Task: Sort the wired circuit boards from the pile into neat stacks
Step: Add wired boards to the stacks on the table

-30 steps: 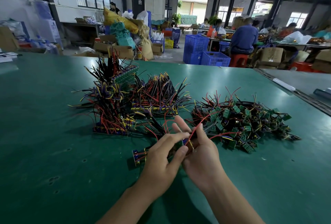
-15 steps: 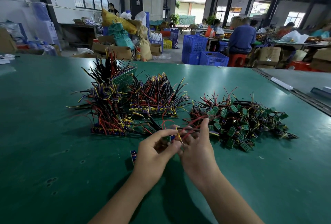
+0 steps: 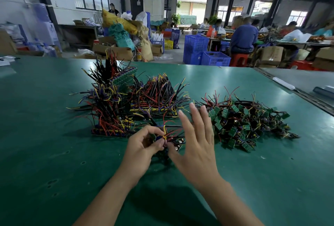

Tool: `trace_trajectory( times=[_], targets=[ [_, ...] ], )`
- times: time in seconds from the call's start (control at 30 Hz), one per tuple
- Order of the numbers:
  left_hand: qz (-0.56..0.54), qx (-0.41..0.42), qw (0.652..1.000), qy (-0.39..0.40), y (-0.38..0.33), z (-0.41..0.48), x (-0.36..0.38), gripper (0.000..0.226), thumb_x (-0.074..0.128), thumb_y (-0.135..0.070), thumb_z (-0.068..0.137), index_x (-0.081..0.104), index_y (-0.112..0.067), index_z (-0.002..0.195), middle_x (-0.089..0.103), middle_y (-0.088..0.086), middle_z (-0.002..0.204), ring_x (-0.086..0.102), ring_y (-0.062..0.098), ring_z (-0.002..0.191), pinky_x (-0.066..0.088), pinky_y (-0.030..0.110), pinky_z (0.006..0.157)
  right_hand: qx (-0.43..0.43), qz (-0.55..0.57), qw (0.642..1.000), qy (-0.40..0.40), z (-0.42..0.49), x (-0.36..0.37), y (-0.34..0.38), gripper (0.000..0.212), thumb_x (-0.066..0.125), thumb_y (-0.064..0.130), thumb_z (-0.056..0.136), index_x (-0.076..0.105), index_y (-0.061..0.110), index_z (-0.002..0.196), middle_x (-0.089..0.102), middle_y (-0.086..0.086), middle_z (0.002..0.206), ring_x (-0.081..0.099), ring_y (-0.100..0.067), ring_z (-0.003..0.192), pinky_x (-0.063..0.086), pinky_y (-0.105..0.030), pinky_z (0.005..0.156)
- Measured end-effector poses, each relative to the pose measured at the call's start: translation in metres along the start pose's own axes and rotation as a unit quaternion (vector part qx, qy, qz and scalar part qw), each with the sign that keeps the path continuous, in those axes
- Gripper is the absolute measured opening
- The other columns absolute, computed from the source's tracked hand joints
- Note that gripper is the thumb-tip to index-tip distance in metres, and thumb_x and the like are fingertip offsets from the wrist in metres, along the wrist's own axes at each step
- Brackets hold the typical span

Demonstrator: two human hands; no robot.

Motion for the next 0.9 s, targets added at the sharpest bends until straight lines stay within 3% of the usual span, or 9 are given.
trace_trajectory(
  times=[0.1, 0.2, 0.3, 0.43, 0.63, 0.8, 0.9],
  targets=[
    [0.031, 0.005, 0.999, 0.006, -0.002, -0.001, 0.000, 0.026, 0.059, 0.012, 0.087, 0.064, -0.013, 0.083, 0.066, -0.011, 0.074, 0.061, 0.005, 0.071, 0.055, 0.022, 0.071, 0.002, -0.019, 1.000, -0.019, 0.001, -0.006, -0.001, 0.080, 0.070, 0.016, 0.072, 0.033, 0.017, 0.143, 0.021, -0.012, 0.155, 0.014, -0.032, 0.148, 0.018, -0.047, 0.119],
    [0.054, 0.002, 0.999, -0.008, -0.002, -0.001, -0.001, 0.023, 0.060, 0.009, 0.087, 0.063, -0.014, 0.084, 0.066, -0.010, 0.072, 0.061, 0.004, 0.070, 0.054, 0.020, 0.071, -0.067, 0.023, 0.996, -0.061, 0.003, -0.019, 0.012, 0.081, 0.067, 0.003, 0.075, 0.029, 0.017, 0.145, 0.024, -0.014, 0.154, 0.014, -0.030, 0.149, 0.021, -0.046, 0.119],
    [0.071, 0.009, 0.997, -0.013, -0.003, -0.002, 0.001, 0.029, 0.062, 0.010, 0.085, 0.063, -0.019, 0.079, 0.066, -0.007, 0.074, 0.060, 0.005, 0.071, 0.052, 0.021, 0.070, -0.110, 0.112, 0.987, 0.025, 0.002, -0.006, 0.022, 0.068, 0.054, -0.006, 0.081, 0.036, 0.010, 0.144, 0.035, -0.011, 0.154, 0.019, -0.026, 0.149, 0.023, -0.043, 0.119],
    [0.065, 0.016, 0.998, -0.001, -0.005, -0.002, 0.000, 0.035, 0.063, 0.010, 0.084, 0.065, -0.025, 0.078, 0.066, -0.009, 0.077, 0.061, 0.010, 0.076, 0.053, 0.027, 0.076, -0.092, 0.041, 0.988, 0.113, 0.000, 0.011, 0.011, 0.067, 0.044, 0.006, 0.076, 0.046, 0.009, 0.142, 0.040, -0.004, 0.152, 0.023, -0.025, 0.148, 0.013, -0.042, 0.122],
    [-0.058, 0.001, 0.997, 0.043, -0.006, -0.002, 0.004, 0.023, 0.065, 0.000, 0.073, 0.066, -0.022, 0.071, 0.064, -0.006, 0.081, 0.060, 0.007, 0.078, 0.051, 0.020, 0.072, -0.060, -0.057, 0.982, 0.168, -0.007, 0.025, -0.005, 0.061, 0.060, 0.014, 0.076, 0.055, 0.014, 0.137, 0.054, 0.000, 0.142, 0.028, -0.030, 0.145, -0.002, -0.044, 0.120],
    [-0.199, -0.021, 0.979, 0.045, -0.007, -0.001, 0.005, 0.022, 0.056, 0.004, 0.069, 0.065, -0.015, 0.067, 0.063, 0.001, 0.080, 0.060, 0.010, 0.073, 0.051, 0.019, 0.066, -0.027, -0.044, 0.982, 0.183, -0.008, 0.028, -0.014, 0.042, 0.042, 0.033, 0.093, 0.061, 0.019, 0.128, 0.069, 0.008, 0.113, 0.045, -0.023, 0.137, -0.005, -0.043, 0.118],
    [-0.230, -0.037, 0.972, 0.039, -0.005, 0.001, 0.001, 0.024, 0.053, 0.005, 0.071, 0.065, -0.015, 0.067, 0.063, 0.001, 0.079, 0.061, 0.012, 0.070, 0.053, 0.021, 0.066, -0.018, -0.069, 0.982, 0.176, -0.005, 0.025, -0.018, 0.037, 0.039, 0.042, 0.095, 0.067, 0.023, 0.112, 0.068, 0.010, 0.094, 0.057, -0.020, 0.124, 0.002, -0.047, 0.116]
  ],
)
Point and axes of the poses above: each hand's wrist, its own z-axis towards the middle knuckle, its own x-axis out of the palm, y = z × x, the point moved 9 cm from there along z, towards the middle knuckle
